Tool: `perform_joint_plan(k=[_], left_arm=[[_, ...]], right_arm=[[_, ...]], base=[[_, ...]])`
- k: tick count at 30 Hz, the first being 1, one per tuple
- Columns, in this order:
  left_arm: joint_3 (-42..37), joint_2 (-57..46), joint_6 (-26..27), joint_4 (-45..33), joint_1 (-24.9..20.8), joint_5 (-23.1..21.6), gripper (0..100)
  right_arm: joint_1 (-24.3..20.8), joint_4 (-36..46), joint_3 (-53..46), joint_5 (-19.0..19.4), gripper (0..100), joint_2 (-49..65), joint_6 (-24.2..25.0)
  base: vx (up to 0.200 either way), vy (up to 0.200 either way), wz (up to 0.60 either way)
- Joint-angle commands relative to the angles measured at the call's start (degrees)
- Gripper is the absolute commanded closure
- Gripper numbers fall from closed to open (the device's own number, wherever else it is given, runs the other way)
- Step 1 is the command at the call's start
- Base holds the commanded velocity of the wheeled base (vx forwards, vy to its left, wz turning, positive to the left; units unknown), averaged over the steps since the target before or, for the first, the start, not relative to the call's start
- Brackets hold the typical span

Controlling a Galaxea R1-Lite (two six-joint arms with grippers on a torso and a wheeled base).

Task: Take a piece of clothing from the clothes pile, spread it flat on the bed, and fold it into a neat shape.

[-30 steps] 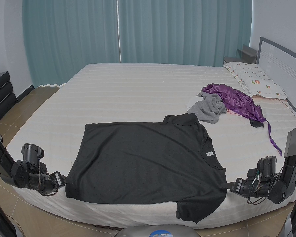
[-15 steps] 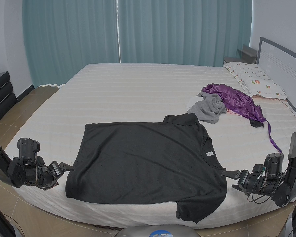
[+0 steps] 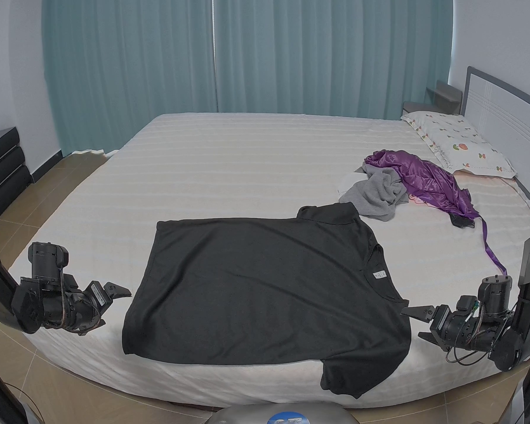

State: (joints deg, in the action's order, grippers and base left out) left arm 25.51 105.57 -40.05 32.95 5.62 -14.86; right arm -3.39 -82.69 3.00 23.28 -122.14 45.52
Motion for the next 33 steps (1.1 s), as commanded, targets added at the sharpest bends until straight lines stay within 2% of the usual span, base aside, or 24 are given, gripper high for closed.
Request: perform_joint_plan(k=[1, 12, 16, 22, 27, 33], left_arm=[[0.0, 0.2, 0.0, 0.0, 0.0, 0.0, 0], [0.2, 0.3, -0.5, 0.1, 0.0, -0.3, 0], [0.1, 0.3, -0.4, 0.1, 0.0, -2.3, 0], [0.7, 0.4, -0.5, 0.2, 0.0, -2.3, 0], [2.6, 0.6, -1.5, 0.1, -0.2, -2.2, 0], [9.6, 4.4, -5.0, 0.1, -1.5, -2.1, 0]], right_arm=[[0.0, 0.0, 0.0, 0.0, 0, -0.2, 0.0], [-0.1, 0.0, 0.0, 0.0, 0, -0.2, 0.0], [-0.1, 0.0, 0.0, 0.0, 0, -0.2, 0.0], [-0.2, 0.0, -0.2, 0.0, 0, -0.2, 0.0], [-0.1, -0.1, -0.3, 0.0, 0, -0.2, 0.0], [-0.2, 0.0, -0.3, 0.1, 0, -0.3, 0.3]], base=[[0.000, 0.000, 0.00], [0.000, 0.000, 0.00], [0.200, 0.000, 0.00], [0.200, 0.000, 0.00], [0.080, 0.000, 0.00], [0.000, 0.000, 0.00]])
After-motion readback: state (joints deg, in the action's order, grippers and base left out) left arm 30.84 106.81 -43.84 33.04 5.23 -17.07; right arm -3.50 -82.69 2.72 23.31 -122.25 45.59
